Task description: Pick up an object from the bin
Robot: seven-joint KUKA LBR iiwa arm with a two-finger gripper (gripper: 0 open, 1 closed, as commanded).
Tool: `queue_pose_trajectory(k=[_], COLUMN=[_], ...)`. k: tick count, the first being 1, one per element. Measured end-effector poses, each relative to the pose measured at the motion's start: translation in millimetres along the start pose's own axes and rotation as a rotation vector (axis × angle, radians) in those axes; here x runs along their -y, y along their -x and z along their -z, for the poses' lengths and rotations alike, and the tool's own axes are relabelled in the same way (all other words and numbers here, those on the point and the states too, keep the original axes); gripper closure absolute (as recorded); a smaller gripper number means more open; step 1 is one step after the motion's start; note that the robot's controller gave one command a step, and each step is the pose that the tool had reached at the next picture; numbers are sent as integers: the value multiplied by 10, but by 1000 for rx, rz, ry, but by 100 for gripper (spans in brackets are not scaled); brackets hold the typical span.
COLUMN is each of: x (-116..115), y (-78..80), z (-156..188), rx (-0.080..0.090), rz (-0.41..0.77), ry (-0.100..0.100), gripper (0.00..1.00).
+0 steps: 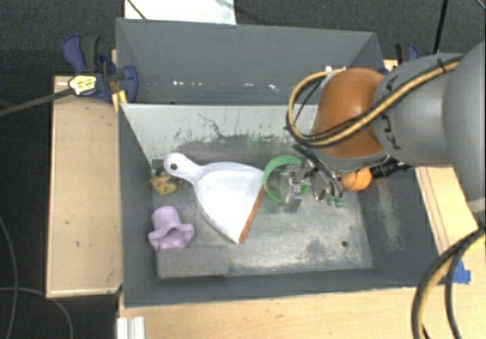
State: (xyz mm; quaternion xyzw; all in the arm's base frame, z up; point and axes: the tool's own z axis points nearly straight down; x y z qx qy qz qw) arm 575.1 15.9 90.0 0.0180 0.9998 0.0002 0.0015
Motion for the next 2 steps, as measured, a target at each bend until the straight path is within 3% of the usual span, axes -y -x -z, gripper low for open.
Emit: queue_pose_trajectory(k=[1, 2], x=[74, -310], y=[-12, -168], z=[478, 1317], rx=[-8, 0], rz=[19, 81], ry=[0, 0], gripper=[100, 100])
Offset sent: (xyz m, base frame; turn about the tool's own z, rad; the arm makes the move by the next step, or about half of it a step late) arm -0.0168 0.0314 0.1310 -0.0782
